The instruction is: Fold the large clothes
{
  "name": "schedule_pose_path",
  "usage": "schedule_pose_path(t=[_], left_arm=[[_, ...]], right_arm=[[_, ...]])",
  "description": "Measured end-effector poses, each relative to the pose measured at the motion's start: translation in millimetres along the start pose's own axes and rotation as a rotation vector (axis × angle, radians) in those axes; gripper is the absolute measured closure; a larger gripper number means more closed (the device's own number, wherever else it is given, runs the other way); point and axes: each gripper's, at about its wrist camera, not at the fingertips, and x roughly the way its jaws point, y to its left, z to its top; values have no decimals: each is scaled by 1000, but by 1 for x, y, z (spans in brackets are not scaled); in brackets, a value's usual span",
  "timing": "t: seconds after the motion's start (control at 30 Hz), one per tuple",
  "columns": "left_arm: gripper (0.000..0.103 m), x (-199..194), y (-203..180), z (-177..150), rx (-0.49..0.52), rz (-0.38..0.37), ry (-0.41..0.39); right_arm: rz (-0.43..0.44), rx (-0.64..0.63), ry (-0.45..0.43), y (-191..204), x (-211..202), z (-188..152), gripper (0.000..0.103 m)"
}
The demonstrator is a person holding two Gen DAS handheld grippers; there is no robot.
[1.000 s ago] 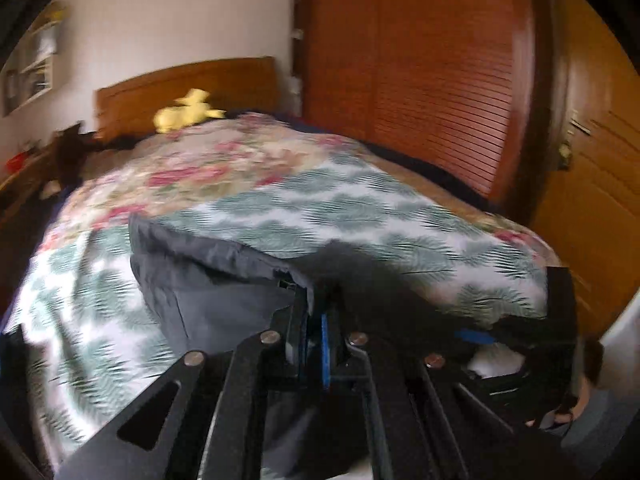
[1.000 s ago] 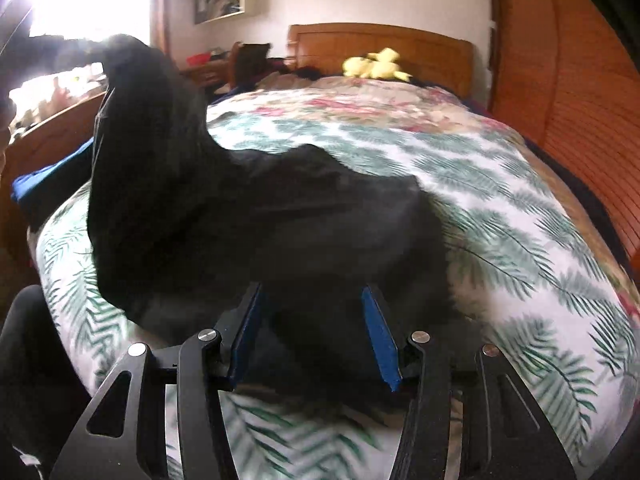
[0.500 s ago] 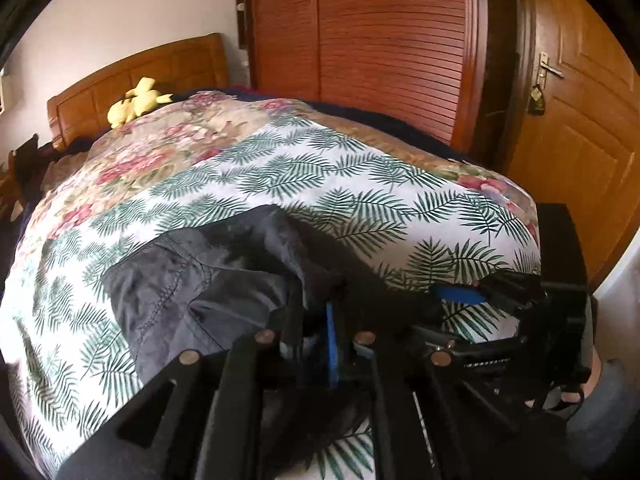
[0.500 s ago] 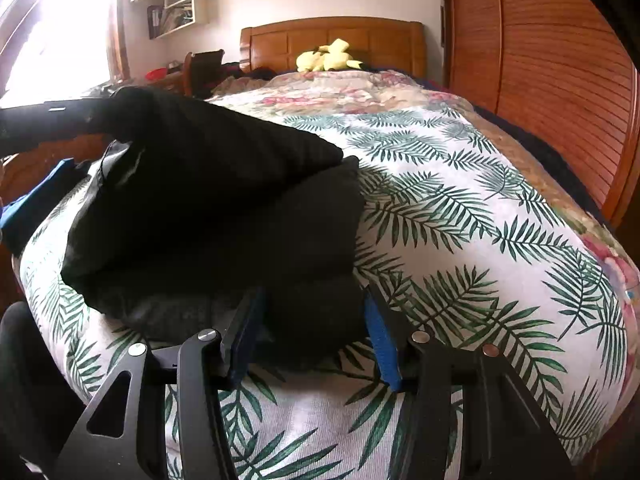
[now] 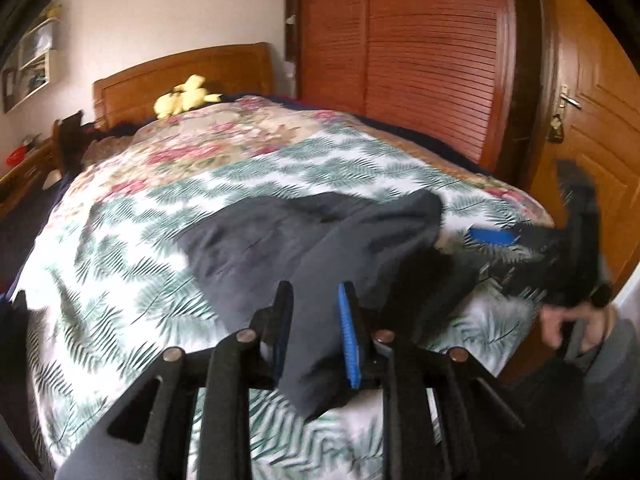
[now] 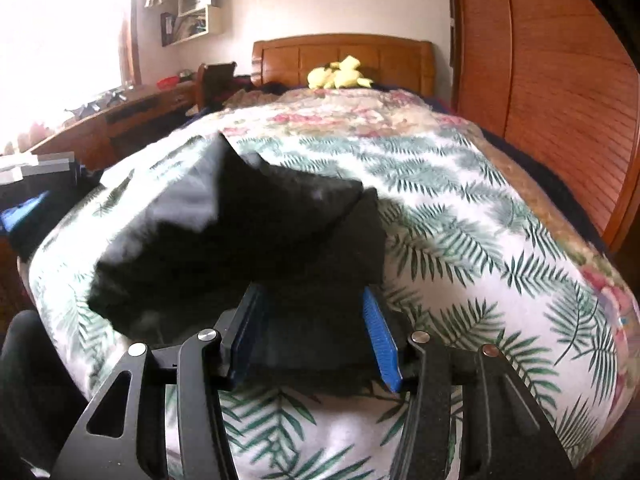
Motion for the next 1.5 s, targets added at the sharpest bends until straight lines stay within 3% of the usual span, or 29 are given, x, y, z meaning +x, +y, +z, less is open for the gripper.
schedule_pose_path(t=[0.23,0.47,0.8,1.07,1.5], left_arm=[[82,-12,48,-41,-52,51,21],[82,-18,82,-78,-113,76,32],[82,-22,97,-101,-131,78,36],[82,-28,99,-110,-144,71,25],[82,-33,94,-108,-142,88,9]], right_arm=[[37,-19,-61,26,-22,32,52],[48,-94,-65,58,-9,81,52],[49,-133,98,85,69,121,52],[28,-90,258,71,108,94,51],[73,49,357,44,121,65,45]])
